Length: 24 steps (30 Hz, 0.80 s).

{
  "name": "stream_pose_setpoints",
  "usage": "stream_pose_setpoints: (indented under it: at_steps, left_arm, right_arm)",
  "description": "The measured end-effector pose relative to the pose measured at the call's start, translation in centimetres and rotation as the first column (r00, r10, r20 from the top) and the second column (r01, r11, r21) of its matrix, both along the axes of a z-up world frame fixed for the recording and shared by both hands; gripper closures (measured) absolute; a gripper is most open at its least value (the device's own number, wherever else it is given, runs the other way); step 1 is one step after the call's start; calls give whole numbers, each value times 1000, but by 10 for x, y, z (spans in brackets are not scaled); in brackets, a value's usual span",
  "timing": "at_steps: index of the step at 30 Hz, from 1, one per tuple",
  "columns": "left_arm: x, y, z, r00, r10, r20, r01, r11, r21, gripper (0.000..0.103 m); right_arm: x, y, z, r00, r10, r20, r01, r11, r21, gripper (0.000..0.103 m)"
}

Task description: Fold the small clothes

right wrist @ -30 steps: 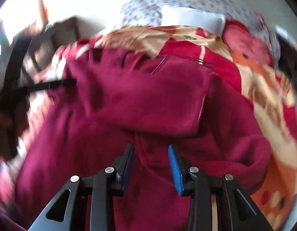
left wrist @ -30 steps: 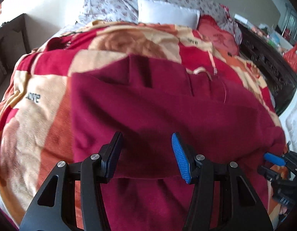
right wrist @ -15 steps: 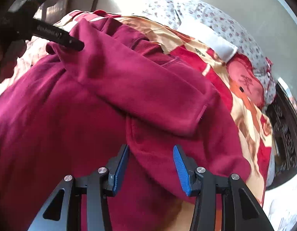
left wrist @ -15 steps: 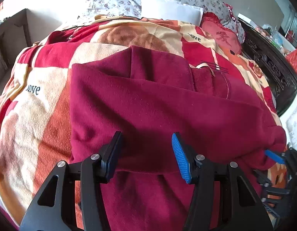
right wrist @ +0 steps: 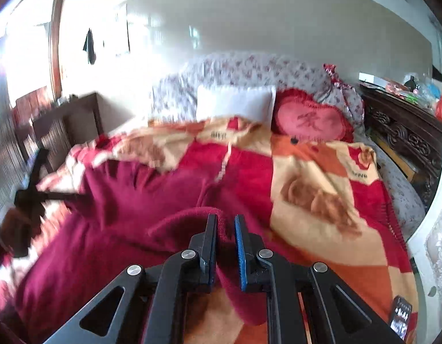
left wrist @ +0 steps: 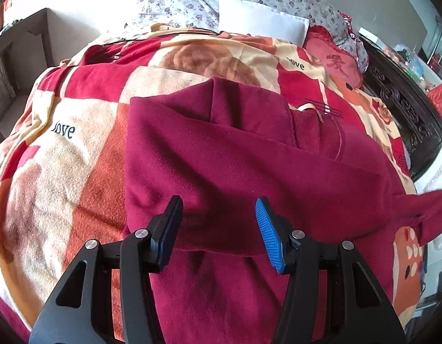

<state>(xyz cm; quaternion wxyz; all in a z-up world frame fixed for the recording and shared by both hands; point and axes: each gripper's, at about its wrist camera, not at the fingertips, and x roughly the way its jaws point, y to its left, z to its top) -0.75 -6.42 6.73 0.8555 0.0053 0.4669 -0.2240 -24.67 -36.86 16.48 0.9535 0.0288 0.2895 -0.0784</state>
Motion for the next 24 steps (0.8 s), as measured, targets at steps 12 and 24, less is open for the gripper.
stream_pose_setpoints:
  at_steps: [12, 24]
  left_arm:
    - [-3, 40, 55, 995, 35, 93, -26, 995, -94, 50]
    - [-7, 64, 37, 999, 11, 43, -8, 997, -77, 50]
  right_arm:
    - [69, 97, 72, 819, 572, 39, -568, 819, -78, 92]
    - [164, 109, -10, 899, 422, -117, -389, 893, 226, 64]
